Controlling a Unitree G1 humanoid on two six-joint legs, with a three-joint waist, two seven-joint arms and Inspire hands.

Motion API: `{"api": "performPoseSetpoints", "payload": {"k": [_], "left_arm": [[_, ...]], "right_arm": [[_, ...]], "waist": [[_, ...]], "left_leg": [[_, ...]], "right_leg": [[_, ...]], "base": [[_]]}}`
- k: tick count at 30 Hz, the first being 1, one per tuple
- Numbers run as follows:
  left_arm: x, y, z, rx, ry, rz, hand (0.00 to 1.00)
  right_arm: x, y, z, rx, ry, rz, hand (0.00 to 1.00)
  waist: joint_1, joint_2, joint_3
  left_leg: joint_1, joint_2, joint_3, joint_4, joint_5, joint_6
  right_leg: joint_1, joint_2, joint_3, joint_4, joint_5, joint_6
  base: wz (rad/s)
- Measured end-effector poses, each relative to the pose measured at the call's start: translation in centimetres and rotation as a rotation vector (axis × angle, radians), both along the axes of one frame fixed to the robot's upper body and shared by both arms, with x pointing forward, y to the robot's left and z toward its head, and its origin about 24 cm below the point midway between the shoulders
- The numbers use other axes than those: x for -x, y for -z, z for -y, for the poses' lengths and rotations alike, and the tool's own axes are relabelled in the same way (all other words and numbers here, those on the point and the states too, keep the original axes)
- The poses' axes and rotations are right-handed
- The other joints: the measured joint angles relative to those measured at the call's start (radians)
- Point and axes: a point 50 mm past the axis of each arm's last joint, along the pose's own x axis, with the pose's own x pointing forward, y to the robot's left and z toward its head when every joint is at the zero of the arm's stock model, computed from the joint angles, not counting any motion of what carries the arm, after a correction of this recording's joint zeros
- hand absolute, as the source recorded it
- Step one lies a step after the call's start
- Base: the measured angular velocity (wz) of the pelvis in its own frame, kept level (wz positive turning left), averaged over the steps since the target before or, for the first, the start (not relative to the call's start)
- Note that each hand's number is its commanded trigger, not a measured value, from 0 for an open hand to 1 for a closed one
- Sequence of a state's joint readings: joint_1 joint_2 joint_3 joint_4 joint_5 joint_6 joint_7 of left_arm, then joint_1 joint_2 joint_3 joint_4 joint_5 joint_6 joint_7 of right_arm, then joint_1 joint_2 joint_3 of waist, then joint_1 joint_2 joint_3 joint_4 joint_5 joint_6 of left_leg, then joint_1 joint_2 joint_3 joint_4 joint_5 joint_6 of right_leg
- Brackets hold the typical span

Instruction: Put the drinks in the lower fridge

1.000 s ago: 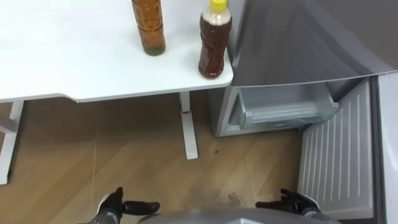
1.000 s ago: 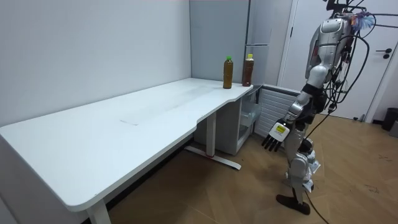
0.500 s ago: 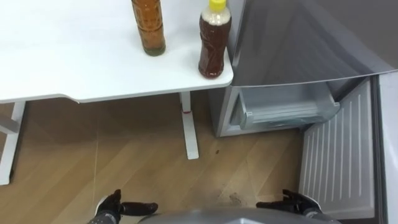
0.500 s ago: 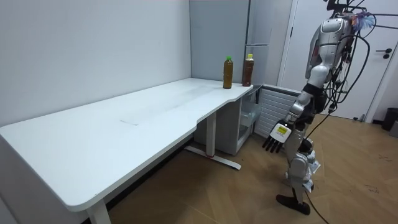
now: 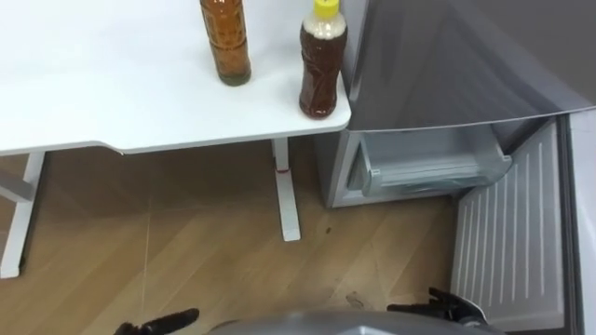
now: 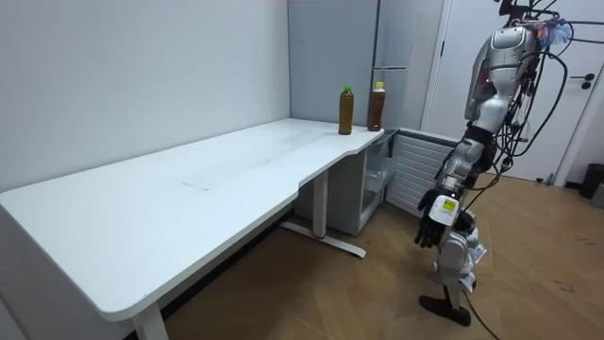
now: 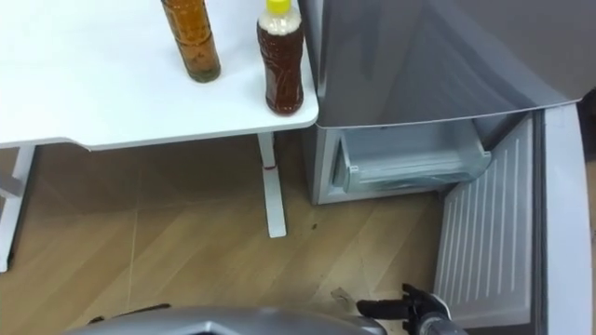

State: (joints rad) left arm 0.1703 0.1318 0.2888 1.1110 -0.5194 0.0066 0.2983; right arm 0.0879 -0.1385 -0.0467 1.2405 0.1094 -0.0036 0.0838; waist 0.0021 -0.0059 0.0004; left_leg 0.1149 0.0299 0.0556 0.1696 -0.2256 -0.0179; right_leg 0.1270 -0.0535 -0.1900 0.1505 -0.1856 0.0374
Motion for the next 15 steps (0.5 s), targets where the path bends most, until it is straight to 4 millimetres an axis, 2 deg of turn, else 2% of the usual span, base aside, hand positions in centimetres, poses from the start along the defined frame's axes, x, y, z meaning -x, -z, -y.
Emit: {"api": "performPoseSetpoints", "payload": {"k": [2,5,12,15], "left_arm": [[-0.7,-0.6,-1.0,-0.04,-0.176,0.067,0.0],[-2.2,-1.7,-2.2,-0.114,-0.306,0.15,0.0],[-5.8,-4.7,-3.9,-0.272,-0.406,0.283,0.0],[-7.7,-6.9,-4.7,-0.356,-0.447,0.386,0.0]], "right_arm": [[0.2,0.0,0.3,0.005,0.016,-0.006,0.0],[0.5,0.0,0.4,0.007,0.034,-0.007,0.0],[0.3,-0.2,0.6,0.03,0.032,0.008,0.0],[0.5,-0.3,0.8,0.045,0.01,0.022,0.0]], "waist": [[0.013,0.0,-0.0004],[0.027,0.002,-0.0016],[0.031,0.01,-0.0049],[0.029,0.015,-0.0086]], "left_leg": [[0.0,0.0,0.002,-0.001,0.0,0.0],[0.001,0.0,0.002,0.001,0.0,0.0],[0.0,-0.001,-0.004,0.0,0.0,0.0],[0.001,-0.001,-0.004,0.0,0.0,0.0]], "right_leg": [[-0.002,0.0,0.002,0.0,0.0,0.0],[0.003,-0.001,0.001,0.0,0.0,0.0],[0.001,-0.002,-0.004,0.002,0.0,0.0],[0.0,-0.002,-0.005,0.003,0.0,0.0]], "base": [[-0.02],[0.0],[0.02],[0.0]]}}
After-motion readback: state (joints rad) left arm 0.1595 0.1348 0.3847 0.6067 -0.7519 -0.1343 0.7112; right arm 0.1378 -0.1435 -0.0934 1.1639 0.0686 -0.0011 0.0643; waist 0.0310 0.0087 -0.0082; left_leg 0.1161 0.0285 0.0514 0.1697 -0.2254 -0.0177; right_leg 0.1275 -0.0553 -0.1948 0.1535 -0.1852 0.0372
